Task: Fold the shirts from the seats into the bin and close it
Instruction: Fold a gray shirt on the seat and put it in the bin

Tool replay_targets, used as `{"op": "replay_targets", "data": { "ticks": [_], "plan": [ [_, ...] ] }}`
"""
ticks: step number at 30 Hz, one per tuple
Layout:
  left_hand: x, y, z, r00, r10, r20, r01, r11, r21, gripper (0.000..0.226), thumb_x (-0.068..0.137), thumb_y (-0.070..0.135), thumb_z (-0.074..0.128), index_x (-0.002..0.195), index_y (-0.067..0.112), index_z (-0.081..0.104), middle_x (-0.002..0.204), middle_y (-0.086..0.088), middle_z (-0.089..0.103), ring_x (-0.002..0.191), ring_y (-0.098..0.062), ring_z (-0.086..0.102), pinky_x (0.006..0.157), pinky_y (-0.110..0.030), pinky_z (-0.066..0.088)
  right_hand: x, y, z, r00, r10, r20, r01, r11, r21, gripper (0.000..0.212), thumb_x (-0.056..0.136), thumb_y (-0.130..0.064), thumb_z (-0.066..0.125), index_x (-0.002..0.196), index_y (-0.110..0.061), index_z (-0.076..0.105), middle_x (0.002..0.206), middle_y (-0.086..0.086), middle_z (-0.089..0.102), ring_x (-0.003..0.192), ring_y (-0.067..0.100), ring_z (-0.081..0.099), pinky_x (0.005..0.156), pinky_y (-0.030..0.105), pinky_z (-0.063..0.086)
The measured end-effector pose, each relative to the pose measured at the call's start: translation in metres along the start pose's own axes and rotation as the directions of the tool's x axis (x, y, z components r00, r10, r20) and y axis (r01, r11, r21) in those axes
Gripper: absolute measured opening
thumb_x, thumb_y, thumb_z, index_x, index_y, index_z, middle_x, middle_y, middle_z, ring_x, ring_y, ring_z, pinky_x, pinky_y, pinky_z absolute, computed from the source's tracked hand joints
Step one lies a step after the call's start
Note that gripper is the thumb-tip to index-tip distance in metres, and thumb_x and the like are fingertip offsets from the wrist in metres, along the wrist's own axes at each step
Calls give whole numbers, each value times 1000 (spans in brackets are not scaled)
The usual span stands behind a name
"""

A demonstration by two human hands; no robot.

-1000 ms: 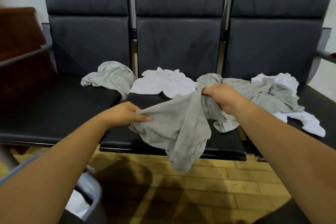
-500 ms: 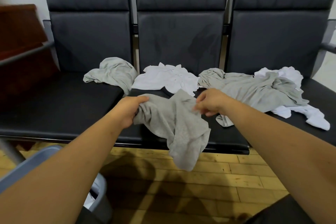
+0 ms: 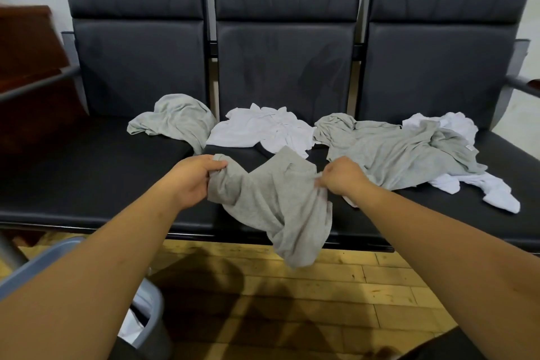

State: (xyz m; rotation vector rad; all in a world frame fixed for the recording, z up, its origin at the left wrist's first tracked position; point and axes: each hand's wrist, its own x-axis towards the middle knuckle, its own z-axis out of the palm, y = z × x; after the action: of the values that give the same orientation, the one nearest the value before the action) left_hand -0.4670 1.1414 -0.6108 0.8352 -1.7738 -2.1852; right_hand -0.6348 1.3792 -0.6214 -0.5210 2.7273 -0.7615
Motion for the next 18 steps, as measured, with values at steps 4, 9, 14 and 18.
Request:
{"op": "replay_targets", "data": {
  "ticks": [4,9,14,18],
  "plan": [
    [4,2,-10,992,111,-57,-117,987,-114,9,100,7,56,103,9,64,115,-14,70,99,-24,71,89,-39,56,2,-8,-20,994,102,47,-90,474,876,13,98,-8,49,89,-8,59,92,12,64,87,27,62,77,36,52],
    [4,15,-26,962,257,-92,-273,897,-347,31,100,10,56,130,5,56,130,-17,66,119,-31,65,101,-50,53,7,6,-50,985,8,171,-171,-41,984,34,104,-23,48,130,-3,58,122,15,69,109,28,69,96,42,54],
    [0,15,-28,917,355,-183,-372,926,-67,18,105,12,48,116,18,62,127,-11,67,115,-21,67,101,-43,53,9,21,-50,960,-109,259,-222,267,938,33,101,-28,55,126,-9,64,119,8,72,106,21,71,81,36,61],
    [-1,24,-30,914,380,-139,-368,924,105,17,104,20,53,117,21,63,121,-7,70,112,-26,68,92,-52,57,21,23,-67,987,-141,74,-54,139,989,42,99,-34,58,134,-10,59,129,9,67,119,22,65,100,41,51]
  ]
}}
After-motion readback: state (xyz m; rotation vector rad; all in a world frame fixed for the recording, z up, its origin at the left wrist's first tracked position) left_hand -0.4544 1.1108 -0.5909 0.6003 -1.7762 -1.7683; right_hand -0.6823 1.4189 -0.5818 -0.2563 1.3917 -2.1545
